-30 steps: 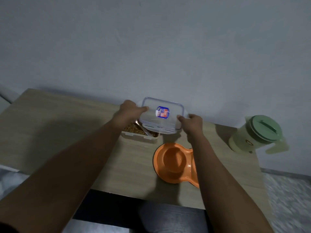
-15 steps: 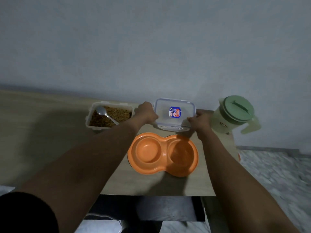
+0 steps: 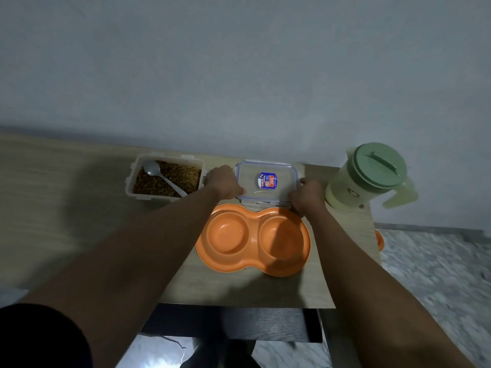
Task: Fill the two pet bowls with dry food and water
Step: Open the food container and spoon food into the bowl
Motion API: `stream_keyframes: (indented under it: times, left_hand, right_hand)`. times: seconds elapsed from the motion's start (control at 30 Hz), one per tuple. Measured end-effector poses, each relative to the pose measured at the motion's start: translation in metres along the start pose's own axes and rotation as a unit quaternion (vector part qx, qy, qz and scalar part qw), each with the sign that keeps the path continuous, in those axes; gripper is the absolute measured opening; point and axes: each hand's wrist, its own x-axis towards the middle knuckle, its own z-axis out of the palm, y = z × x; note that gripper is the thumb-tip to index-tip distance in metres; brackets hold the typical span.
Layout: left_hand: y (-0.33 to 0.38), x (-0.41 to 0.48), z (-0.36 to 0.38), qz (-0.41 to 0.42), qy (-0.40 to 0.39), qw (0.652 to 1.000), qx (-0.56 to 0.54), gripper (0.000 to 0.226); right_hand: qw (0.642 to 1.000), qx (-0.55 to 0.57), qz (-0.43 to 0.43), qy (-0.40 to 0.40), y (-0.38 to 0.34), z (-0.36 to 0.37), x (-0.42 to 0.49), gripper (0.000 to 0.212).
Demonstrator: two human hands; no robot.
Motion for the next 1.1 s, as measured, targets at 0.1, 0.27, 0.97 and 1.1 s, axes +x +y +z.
stream_keyframes:
  times: [0.1,0.27,0.97,1.1]
  left_hand:
    - [0.001,-0.003,0.0,-0.007,0.011,1.0,0.007,0.061]
    - [0.005,-0.017,-0.017,0.029,0.053,0.994,-0.089,0.067]
    - [-0.196,-0.056,-0.114,0.039,0.015,0.999,-0.025,0.141]
    - [-0.199,-0.048,-0.114,0.048,0.01,0.999,-0.012,0.149]
  right_hand:
    - [1.0,-0.021,-0.005,0.004,-0.001,0.002,-0.003,0.037]
    - [0.999,-0.011,-0.025,0.022,-0.017,-0.005,-0.016,0.046]
    - [0.922,-0.259,-0.275,-0.082,-0.185,0.144,-0.124,0.01]
    - [0.917,-0.288,-0.264,-0.077,-0.194,0.151,-0.123,0.009]
